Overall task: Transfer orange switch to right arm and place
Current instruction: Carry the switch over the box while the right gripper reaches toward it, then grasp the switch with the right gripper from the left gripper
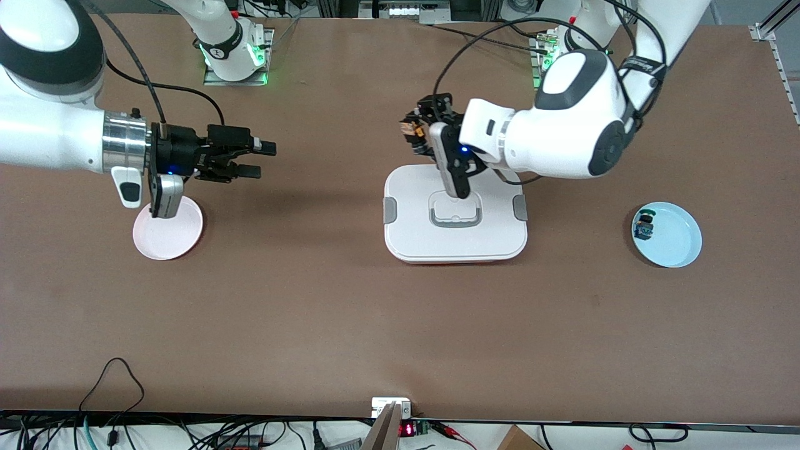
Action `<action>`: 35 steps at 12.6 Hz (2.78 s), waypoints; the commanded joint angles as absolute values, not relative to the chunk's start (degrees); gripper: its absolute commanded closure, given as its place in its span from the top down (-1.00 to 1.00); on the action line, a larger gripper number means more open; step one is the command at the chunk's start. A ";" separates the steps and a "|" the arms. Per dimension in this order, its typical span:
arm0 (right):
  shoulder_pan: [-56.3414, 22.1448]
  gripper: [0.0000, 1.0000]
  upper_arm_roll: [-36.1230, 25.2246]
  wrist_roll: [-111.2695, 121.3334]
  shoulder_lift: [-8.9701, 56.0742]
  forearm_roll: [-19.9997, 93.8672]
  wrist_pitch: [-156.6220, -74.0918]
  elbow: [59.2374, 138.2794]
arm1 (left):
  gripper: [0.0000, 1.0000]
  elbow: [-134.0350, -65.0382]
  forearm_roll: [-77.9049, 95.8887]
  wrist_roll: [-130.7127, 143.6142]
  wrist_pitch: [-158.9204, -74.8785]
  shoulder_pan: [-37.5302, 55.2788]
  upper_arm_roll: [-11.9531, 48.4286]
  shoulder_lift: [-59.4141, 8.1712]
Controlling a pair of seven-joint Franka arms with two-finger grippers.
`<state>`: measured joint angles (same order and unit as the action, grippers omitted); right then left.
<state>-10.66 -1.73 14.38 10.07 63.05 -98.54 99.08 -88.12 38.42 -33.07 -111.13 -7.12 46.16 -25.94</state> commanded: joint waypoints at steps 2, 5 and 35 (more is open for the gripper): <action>-11.16 1.00 -1.67 17.48 11.95 73.01 -98.70 100.36 | -0.56 -87.97 46.22 -47.87 -125.81 -2.74 46.14 -26.37; -12.21 1.00 -1.50 20.04 12.39 83.55 -98.35 105.54 | -0.56 -88.24 53.93 -60.15 -133.31 -1.49 46.14 -26.81; -21.18 -1.00 -1.84 20.04 10.81 106.61 -103.80 114.00 | -0.55 -89.12 70.14 -82.18 -141.59 1.41 45.97 -29.36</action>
